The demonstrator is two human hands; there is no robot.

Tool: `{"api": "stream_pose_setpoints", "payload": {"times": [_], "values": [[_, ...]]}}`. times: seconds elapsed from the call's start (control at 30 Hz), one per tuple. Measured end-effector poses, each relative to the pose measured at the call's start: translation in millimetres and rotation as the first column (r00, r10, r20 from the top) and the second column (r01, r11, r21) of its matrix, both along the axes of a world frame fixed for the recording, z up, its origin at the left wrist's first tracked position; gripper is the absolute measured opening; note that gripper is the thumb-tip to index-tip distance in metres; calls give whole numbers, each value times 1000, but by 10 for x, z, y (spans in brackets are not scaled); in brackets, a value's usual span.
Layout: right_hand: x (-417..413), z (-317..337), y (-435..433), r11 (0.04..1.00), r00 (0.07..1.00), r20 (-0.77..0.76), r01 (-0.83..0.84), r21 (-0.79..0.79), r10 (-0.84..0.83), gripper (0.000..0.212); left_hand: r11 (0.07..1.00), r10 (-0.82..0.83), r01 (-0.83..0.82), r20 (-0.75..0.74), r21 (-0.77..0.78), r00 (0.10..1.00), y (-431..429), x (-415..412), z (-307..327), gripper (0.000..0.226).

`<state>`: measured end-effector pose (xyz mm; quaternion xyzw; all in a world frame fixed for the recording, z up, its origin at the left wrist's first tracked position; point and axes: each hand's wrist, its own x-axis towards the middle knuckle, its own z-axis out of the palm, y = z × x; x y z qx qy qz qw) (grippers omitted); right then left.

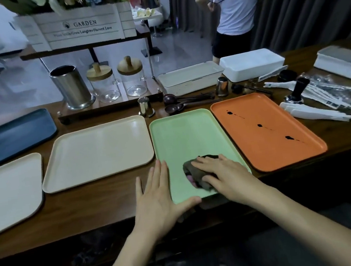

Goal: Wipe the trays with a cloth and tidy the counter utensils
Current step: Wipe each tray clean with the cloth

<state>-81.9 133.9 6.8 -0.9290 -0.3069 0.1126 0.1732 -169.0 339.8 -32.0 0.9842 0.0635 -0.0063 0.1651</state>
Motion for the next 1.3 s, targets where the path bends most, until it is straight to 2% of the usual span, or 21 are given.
{"api": "stream_pose_setpoints", "payload": {"times": [0.17,0.23,0.43,0.57,0.63,0.7,0.77,0.9,0.97,1.03,1.1,1.17,1.23,1.3], "values": [[-82,53,-369,979,978,38,204,3,-204,48,1000,-13,13,9,-8,1000,5,-29,13,138],[-135,103,-340,972,971,49,233,22,-234,47,1000,-12,12,3,-8,1000,-3,-35,34,138],[-261,105,-87,997,999,-9,45,64,-45,52,1000,15,-15,-24,-5,1000,-37,-16,46,139],[-147,146,-230,995,998,58,7,97,-13,45,1000,27,-27,-81,-3,996,-10,19,91,143],[-60,132,-343,984,999,33,19,178,-25,41,999,45,-42,-178,24,983,-23,80,170,149],[39,126,-462,951,997,-69,65,302,-47,42,998,57,-46,-279,47,959,-88,195,278,153],[163,169,-614,912,988,-146,106,397,-52,42,999,52,-47,-318,24,947,-239,347,388,153],[484,335,-1061,827,987,-147,138,545,-67,43,995,42,-52,-118,-91,992,-765,797,492,137],[668,411,-1356,811,986,-129,157,564,-101,43,987,13,-19,-36,-160,999,-1081,1032,497,128],[842,468,-1675,831,985,-97,172,528,-142,43,975,-6,6,1,-222,1000,-1354,1232,447,120],[992,457,-1957,895,988,-58,157,417,-146,44,974,-6,11,24,-225,1000,-1552,1412,384,101],[1091,363,-2099,974,997,22,65,218,-71,46,991,3,1,32,-133,999,-1662,1562,320,77],[1102,231,-2112,999,998,57,-38,35,35,49,1000,8,-7,21,-28,1000,-1708,1658,250,65],[1088,133,-2084,996,994,58,-87,-11,87,54,1000,27,-27,10,13,1000,-1754,1695,195,64]]}}
